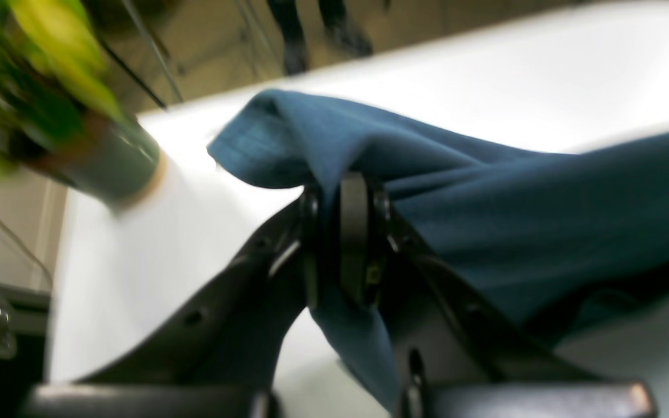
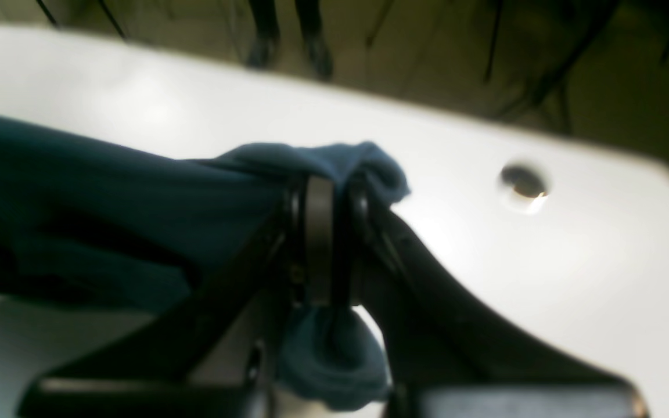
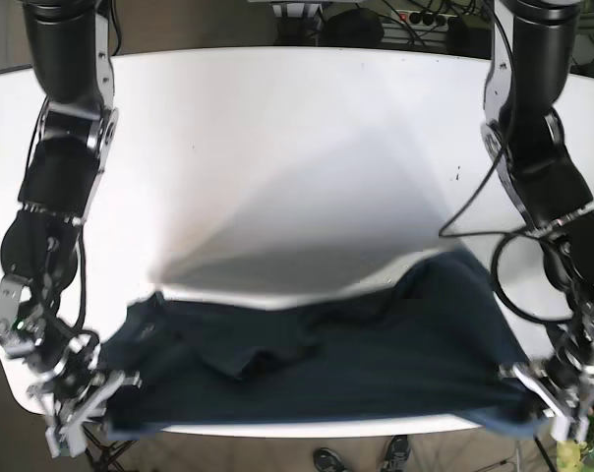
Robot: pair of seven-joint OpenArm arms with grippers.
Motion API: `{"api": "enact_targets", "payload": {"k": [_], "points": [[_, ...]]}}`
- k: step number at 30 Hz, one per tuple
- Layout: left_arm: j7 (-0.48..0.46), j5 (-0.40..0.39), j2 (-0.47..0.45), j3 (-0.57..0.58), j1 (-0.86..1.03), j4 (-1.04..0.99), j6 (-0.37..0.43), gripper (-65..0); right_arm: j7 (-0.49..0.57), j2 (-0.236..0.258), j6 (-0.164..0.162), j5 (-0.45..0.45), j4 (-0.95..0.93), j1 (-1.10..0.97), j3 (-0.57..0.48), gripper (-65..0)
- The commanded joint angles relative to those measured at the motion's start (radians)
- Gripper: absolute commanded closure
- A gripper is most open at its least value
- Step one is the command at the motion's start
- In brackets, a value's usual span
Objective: Fold the T-shirt properly
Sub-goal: 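Lift the shirt with both grippers, shake it and lay it flat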
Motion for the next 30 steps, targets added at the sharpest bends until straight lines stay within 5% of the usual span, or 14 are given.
{"api": "enact_targets", "payload": {"k": [1, 10, 17, 30], "points": [[-0.038, -0.006, -0.036, 0.0, -0.124, -0.005, 0.025, 0.0, 0.008, 0.028, -0.007, 0.003, 0.007, 0.109, 0.004, -2.2], [-0.039, -0.009, -0.086, 0.095, -0.369, -0.073, 0.026, 0.0, 0.0, 0.096, 0.03, 0.012, -0.061, 0.376, -0.134, -2.2], [-0.039, -0.012, -0.087, 0.076, -0.313, -0.025, 0.023, 0.0, -0.055, 0.1, 0.05, 0.012, -0.018, 0.394, -0.131, -2.2], [-0.044, -0.013, -0.079, 0.007, 0.16, 0.205, -0.095, 0.0, -0.069, 0.077, 0.05, 0.012, 0.252, -0.12, 0.053, -2.2]]}}
